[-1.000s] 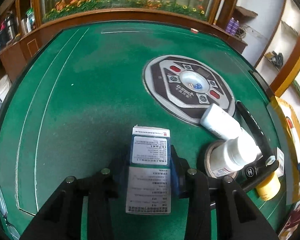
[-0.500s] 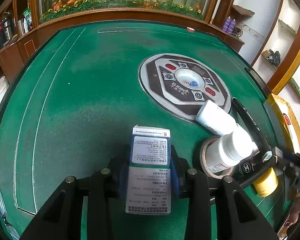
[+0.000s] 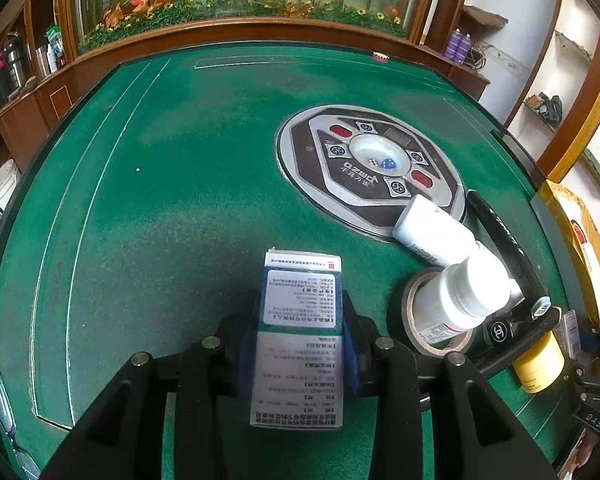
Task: Organize rigid objects
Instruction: 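Grasp the pink-label barcode box with the right tool while the left tool holds its box, then carry both boxes over the white tray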
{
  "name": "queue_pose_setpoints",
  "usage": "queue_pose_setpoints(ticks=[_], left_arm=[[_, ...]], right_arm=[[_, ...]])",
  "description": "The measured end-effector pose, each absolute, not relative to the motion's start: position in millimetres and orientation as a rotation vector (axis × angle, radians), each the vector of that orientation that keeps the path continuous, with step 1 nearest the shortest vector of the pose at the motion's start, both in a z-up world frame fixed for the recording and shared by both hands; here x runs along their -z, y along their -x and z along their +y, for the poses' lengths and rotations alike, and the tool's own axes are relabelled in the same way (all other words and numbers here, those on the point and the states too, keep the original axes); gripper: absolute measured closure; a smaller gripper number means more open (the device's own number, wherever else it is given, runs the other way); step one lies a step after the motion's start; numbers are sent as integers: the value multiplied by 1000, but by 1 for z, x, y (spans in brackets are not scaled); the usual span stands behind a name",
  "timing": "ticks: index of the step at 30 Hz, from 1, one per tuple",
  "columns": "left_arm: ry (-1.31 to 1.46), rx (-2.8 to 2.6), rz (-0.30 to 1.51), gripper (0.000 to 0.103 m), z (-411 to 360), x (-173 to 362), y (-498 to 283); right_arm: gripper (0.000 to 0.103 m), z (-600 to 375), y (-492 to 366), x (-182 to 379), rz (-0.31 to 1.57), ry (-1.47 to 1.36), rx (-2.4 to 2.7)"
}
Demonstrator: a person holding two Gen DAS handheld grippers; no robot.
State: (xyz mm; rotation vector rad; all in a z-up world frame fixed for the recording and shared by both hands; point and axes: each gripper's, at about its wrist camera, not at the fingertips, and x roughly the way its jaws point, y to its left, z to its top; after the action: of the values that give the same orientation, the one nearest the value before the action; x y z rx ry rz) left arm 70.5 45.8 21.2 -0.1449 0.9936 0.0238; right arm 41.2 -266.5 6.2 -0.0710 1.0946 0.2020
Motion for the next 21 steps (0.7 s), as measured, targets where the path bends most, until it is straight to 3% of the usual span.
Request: queue_pose_setpoints(ticks=[3,5,21], left_arm=[[142,-26,993,67,45,-22,-70],[139,-26,990,67,45,-21,-70],[61,-46,959,68,34,-18,-66]], right_arm=[[54,-269,-38,-5,1076,28,-212],[69,-270,-36,-3,1053,31,-186],[67,-272,-30,1,1006,-8,-158]])
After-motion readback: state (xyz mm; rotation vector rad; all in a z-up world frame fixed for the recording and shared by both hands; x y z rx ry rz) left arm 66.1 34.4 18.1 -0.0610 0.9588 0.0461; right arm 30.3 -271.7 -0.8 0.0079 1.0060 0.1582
